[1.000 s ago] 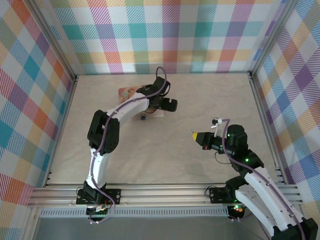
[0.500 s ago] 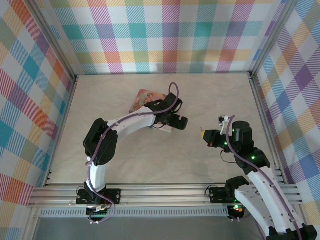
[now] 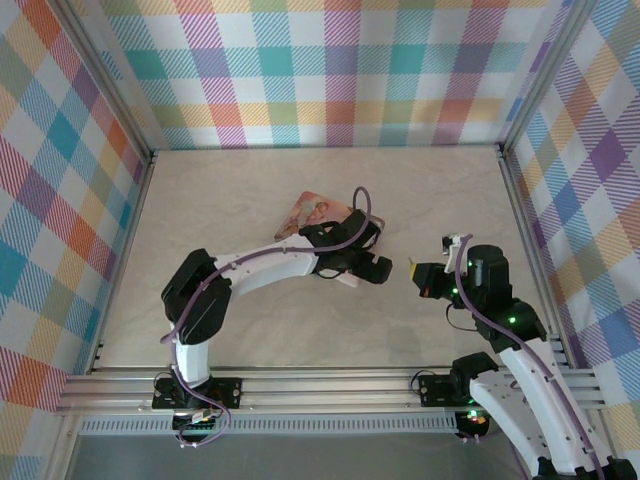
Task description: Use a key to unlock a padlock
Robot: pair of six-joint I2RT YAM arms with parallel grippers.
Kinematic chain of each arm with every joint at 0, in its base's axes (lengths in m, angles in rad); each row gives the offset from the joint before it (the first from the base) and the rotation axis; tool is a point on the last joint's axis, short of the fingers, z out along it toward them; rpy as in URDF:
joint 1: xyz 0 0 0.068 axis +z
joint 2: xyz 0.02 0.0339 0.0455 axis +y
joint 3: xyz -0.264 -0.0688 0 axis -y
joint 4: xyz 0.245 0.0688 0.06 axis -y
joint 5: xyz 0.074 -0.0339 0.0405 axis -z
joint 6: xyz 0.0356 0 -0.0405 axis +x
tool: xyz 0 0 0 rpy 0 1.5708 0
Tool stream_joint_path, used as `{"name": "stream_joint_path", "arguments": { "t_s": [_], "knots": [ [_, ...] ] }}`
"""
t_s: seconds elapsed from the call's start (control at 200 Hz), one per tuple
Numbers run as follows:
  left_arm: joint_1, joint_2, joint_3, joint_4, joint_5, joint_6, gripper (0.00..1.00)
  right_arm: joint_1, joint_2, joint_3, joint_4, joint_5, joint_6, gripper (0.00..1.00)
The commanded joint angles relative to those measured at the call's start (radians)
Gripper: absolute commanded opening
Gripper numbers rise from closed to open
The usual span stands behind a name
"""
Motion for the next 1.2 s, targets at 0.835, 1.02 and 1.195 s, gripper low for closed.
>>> {"name": "stream_joint_path", "arguments": {
  "t_s": [0.835,1.02,1.195],
  "knots": [
    [0.205,-0.732,-0.671,0.305,0.010,0.021,1.00,0.140,0.410,-0.013,0.462,-0.192,0.093,0.00],
    [0.313,-0.831,-0.848,0.445,0.014,-0.108,1.00,0.163,0.585,0.024,0.567,-0.194,0.110,0.00],
    [0.366,-0.877,-0.914,0.442,-0.018,-0.169,1.00,0.182,0.743,0.083,0.623,-0.207,0.137,0.00]
  ]
}}
